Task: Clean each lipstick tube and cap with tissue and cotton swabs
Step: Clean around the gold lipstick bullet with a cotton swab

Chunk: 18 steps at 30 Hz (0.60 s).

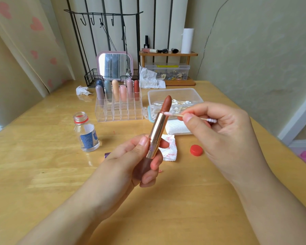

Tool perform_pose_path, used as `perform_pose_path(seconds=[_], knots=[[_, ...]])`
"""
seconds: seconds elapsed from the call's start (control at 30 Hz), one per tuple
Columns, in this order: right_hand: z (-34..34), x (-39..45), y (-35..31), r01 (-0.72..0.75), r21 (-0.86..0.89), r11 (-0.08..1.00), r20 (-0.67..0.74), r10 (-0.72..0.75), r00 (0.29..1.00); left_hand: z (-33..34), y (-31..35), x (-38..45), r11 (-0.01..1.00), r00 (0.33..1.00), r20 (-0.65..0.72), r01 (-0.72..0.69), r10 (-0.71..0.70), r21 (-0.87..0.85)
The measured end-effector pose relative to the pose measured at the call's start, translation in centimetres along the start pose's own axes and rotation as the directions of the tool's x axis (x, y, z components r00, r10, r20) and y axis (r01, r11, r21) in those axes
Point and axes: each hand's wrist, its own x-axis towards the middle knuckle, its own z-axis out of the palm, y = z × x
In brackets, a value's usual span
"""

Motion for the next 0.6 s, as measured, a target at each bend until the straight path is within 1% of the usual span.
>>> perform_pose_path(seconds=[0.13, 0.27, 0.6], knots=[[-0.19, 0.19, 0.26, -0.005, -0.012, 1.000, -0.013, 0.004, 1.000, -0.32, -0.03, 0.02, 0.996, 0.998, 0.062, -0.009, 0.015, -0.090], [-0.18, 0.16, 0.26, -0.013, 0.007, 1.000, -0.011, 0.013, 1.000, -0.28, 0.02, -0.24, 0.999, 0.999, 0.030, -0.026, 0.027, -0.025], [-0.21, 0.22, 0.00, -0.007, 0.016, 1.000, -0.009, 0.007, 1.000, -0.34, -0.05, -0.22, 0.997, 0.995, 0.076, -0.064, 0.066, -0.031]])
